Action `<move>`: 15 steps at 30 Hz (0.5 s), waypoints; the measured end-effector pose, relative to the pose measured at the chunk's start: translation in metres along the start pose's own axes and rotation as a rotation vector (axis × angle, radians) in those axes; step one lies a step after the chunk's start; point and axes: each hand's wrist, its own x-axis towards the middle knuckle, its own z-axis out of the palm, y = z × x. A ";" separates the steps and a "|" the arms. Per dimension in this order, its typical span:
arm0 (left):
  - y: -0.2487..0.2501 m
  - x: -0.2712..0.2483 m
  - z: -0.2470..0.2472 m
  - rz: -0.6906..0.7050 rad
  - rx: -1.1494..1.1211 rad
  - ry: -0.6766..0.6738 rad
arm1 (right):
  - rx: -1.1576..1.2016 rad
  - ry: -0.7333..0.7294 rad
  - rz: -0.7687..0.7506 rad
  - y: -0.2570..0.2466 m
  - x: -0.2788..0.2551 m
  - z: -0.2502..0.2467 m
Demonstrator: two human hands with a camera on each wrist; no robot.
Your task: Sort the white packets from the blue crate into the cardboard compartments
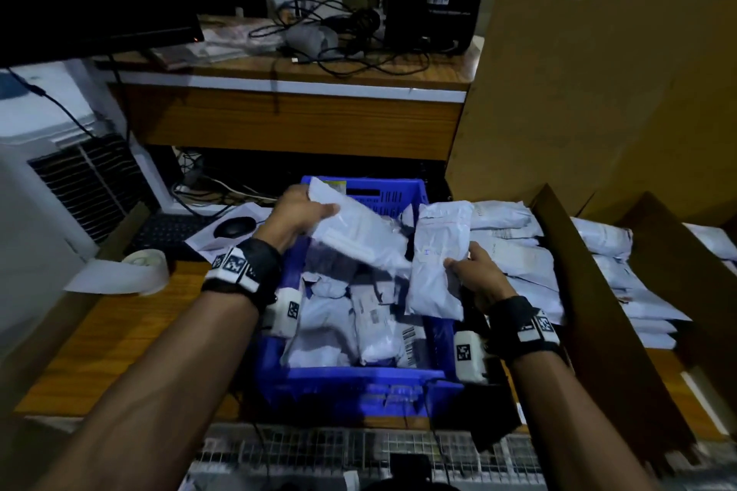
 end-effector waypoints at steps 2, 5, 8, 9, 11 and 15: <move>0.007 -0.015 -0.003 0.039 -0.251 0.063 | 0.030 0.007 -0.012 -0.003 -0.003 0.006; 0.009 -0.040 0.009 0.095 -0.477 -0.008 | 0.088 -0.078 -0.052 -0.012 -0.011 0.019; 0.001 -0.060 0.024 0.108 -0.517 -0.115 | 0.194 -0.148 -0.073 -0.024 -0.020 0.030; -0.002 -0.065 0.028 0.115 -0.509 -0.135 | 0.261 -0.172 -0.069 -0.027 -0.026 0.032; -0.008 -0.072 0.035 0.126 -0.496 -0.148 | 0.373 -0.209 -0.094 -0.030 -0.035 0.033; -0.012 -0.088 0.041 0.211 -0.384 -0.122 | 0.463 -0.273 -0.167 -0.034 -0.050 0.028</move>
